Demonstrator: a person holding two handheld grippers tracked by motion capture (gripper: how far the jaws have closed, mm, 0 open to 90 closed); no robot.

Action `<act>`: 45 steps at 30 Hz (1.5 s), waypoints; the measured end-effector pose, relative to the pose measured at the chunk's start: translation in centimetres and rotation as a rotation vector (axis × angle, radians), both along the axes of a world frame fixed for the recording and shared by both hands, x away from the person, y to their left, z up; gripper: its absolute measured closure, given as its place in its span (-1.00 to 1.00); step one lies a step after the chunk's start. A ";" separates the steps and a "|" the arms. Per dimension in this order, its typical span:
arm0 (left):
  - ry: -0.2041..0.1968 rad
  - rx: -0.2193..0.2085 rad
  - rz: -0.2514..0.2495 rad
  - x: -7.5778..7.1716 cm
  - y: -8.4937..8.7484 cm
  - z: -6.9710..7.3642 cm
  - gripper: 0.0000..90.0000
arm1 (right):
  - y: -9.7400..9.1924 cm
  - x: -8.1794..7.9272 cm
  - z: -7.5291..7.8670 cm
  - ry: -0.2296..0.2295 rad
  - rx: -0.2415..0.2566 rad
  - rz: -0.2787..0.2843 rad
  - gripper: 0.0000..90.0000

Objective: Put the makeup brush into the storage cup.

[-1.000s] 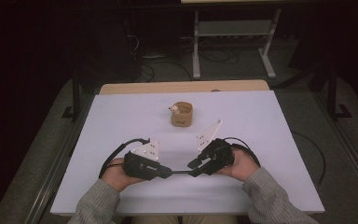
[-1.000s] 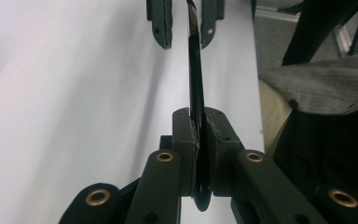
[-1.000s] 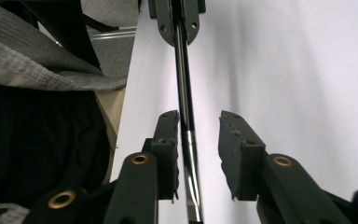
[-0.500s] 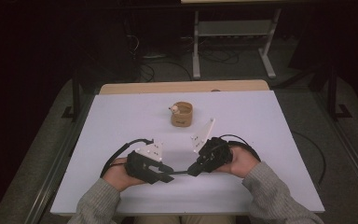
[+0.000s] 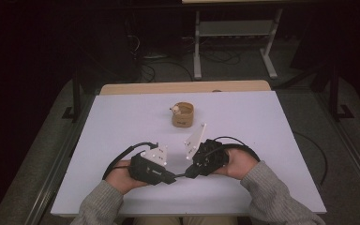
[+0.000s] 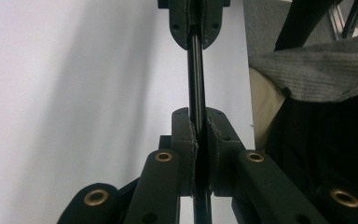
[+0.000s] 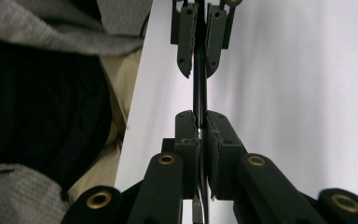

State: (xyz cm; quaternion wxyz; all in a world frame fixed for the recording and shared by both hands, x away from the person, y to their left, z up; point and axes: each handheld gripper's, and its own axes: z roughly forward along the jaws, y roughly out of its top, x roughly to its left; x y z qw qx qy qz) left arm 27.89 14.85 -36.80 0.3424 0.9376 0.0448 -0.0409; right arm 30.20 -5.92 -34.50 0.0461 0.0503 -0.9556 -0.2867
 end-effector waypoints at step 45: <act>-0.013 -0.139 0.121 -0.1 1.9 -1.0 0.85 | -1.8 0.0 1.6 0.011 0.198 -0.119 0.23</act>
